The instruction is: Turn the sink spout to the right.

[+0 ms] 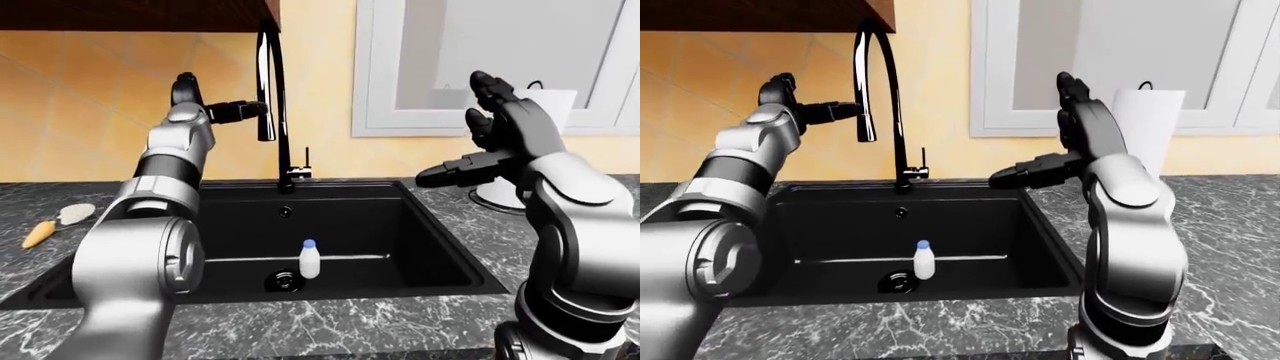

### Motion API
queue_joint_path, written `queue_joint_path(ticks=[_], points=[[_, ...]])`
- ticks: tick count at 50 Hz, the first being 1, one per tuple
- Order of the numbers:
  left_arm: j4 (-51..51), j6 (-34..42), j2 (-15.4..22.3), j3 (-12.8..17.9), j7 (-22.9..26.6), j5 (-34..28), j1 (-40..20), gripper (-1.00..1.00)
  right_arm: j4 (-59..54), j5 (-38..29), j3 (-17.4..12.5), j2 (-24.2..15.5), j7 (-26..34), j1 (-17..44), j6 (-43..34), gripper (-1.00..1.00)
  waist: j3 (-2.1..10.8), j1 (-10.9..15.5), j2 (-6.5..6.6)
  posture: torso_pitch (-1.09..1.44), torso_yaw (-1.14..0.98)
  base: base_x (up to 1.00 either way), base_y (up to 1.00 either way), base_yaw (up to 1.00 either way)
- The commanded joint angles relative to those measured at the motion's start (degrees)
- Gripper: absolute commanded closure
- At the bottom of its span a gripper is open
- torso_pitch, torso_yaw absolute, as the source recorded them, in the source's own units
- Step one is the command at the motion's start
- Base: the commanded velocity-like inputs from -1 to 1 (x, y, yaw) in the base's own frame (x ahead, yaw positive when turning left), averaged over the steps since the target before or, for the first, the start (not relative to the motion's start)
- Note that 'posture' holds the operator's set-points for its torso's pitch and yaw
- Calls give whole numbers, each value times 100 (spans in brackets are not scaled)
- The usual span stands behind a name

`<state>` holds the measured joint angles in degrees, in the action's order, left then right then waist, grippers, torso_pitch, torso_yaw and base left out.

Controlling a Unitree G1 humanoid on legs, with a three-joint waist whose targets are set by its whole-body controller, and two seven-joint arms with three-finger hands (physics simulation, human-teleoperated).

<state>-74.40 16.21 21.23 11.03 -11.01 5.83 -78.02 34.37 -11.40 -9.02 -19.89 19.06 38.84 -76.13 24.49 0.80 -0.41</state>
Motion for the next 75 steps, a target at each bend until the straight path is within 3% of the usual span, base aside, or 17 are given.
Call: queue_joint_path(ticks=[1, 20, 36, 50, 75], points=[[250, -179, 27, -6, -5, -52, -243, -100, 42, -26, -18, -61, -23, 212, 105, -100, 6, 1, 4, -74, 0, 0, 0, 0], [1273, 299, -557, -320, 127, -100, 9, -100, 29, -24, -24, -84, -10, 236, 96, -100, 28, -44, -20, -74, 0, 0, 0, 0], [1849, 586, -1017, -462, -60, -151, 345, -100, 170, -41, -48, -122, 37, 206, -3, -100, 42, -53, -53, -74, 0, 0, 0, 0], [3395, 1449, -1446, -679, -194, -63, 897, -100, 392, -32, -85, -165, 56, 146, -156, -100, 38, -54, -62, -74, 0, 0, 0, 0], [5099, 2383, -2175, -1050, -385, -390, 1596, -100, 674, 37, -193, -334, 128, 159, -449, -100, 40, -58, -99, -74, 0, 0, 0, 0]])
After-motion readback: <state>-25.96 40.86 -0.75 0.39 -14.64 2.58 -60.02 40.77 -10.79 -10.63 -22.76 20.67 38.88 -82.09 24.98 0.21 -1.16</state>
